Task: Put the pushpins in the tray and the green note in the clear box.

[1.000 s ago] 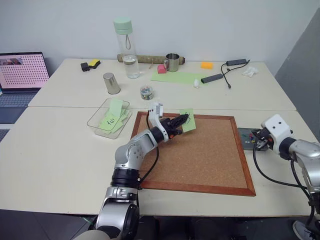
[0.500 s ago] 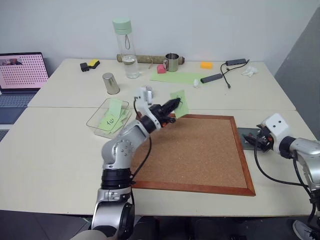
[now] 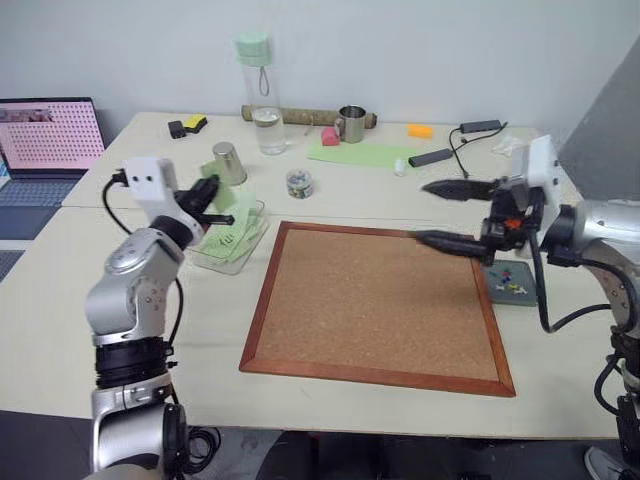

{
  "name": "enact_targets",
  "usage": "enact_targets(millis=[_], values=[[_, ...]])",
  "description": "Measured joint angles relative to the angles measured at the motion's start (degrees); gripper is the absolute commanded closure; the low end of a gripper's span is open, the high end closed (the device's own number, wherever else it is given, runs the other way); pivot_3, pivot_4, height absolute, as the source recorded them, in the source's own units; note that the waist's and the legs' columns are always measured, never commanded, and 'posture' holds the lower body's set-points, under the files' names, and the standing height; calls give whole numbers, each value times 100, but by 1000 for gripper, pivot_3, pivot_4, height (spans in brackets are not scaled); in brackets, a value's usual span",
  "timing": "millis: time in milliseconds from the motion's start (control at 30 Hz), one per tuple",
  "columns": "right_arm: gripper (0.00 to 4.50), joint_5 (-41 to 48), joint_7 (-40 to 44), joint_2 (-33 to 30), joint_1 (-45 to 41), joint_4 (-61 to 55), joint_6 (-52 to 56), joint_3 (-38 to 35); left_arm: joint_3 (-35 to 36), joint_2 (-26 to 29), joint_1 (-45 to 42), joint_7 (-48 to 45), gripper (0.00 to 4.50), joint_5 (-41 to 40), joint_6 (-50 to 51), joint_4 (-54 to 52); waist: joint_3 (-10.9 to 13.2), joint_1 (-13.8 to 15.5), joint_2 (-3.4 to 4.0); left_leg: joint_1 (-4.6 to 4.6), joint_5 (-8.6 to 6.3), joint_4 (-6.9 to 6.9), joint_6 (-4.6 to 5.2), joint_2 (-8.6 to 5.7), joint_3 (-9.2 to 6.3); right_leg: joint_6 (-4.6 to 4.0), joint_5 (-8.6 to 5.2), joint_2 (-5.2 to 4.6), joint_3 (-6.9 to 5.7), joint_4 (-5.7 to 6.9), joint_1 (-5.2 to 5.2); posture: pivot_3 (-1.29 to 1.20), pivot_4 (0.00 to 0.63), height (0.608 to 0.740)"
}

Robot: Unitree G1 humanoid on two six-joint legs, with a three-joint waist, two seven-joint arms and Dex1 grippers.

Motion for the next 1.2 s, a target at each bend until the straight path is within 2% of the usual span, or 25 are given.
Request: enact_targets(millis=[100, 133, 167, 367, 500, 667, 733, 867, 967, 1067, 1133, 1200], values=[[726, 42, 62, 11, 0, -77, 48, 196, -134, 116, -138, -140, 4500, 168, -117, 508, 2, 15, -3, -4, 0, 1, 0, -1, 0, 2, 2, -2, -2, -5, -1, 0, 150, 740], [674, 42, 75, 10, 0, -103, 47, 215, -176, 122, -172, -187, 4101, 198, -139, 624, 2, 3, -3, -4, 0, 1, 0, 0, 0, 2, 2, -2, -2, -3, -3, 0, 150, 740], [674, 36, 97, 5, 5, -121, 28, 225, -235, 126, -201, -271, 4036, 217, -158, 723, 2, -8, -3, -3, 0, -1, 0, 1, 0, 2, 2, -2, -2, -3, -4, 0, 150, 740], [674, -110, 220, -91, 198, -123, -145, 253, -362, 190, -259, -753, 2699, 202, -202, 891, 3, -38, -3, -3, 0, -3, 0, 4, 1, 2, 2, -1, -4, 2, -8, 0, 150, 740], [674, -121, 258, -113, 336, -123, -198, 251, -363, 296, -251, -882, 1986, 199, -182, 796, 3, -42, -3, -3, 0, -3, 0, 4, 1, 2, 2, -1, -3, 4, -9, 0, 150, 740], [674, -149, 256, -182, 506, -125, -265, 178, -404, 683, -15, -1073, 962, 211, -64, 140, 3, -41, -3, -3, -1, -4, 0, 5, 0, 1, 2, -1, -3, 2, -9, 0, 150, 740], [674, -230, 215, -234, 645, -125, -336, 131, -406, 1006, 167, -1198, 603, 281, -21, -129, 4, -46, -2, -2, -4, -5, 7, 5, 1, 1, 2, -1, -1, 3, -9, 0, 150, 740], [674, -435, 95, -387, 1121, -80, -561, -259, -346, 1988, 687, -1759, 603, 413, -9, -414, 7, -50, 4, -1, -11, -9, 19, 6, 4, -1, 0, -1, 1, 3, -11, 0, 150, 740], [674, -588, 48, -521, 1555, 14, -731, -637, -236, 2697, 1265, -2352, 603, 589, -444, -385, 10, -45, 8, 0, -12, -11, 21, 7, 5, -4, -1, -1, 2, 1, -10, 0, 150, 740], [674, -833, 262, -995, 2267, 280, -993, -1063, -17, 3496, 2215, -3024, 603, 985, -1250, -84, 17, -41, 20, 3, -14, -18, 23, 7, 11, -8, -3, -4, 3, -5, -8, 0, 150, 740], [674, -1019, 523, -1395, 2707, 581, -1123, -1397, 161, 3898, 2855, -3449, 603, 1225, -1674, 278, 23, -38, 31, 7, -15, -20, 26, 8, 12, -10, -4, -5, 3, -5, -7, 0, 150, 740], [674, -1070, 672, -1612, 2832, 825, -1138, -1712, 301, 3995, 3141, -3737, 603, 1303, -1870, 551, 29, -39, 40, 8, -17, -20, 30, 11, 13, -13, -4, -6, 0, 0, -6, 0, 150, 740]])
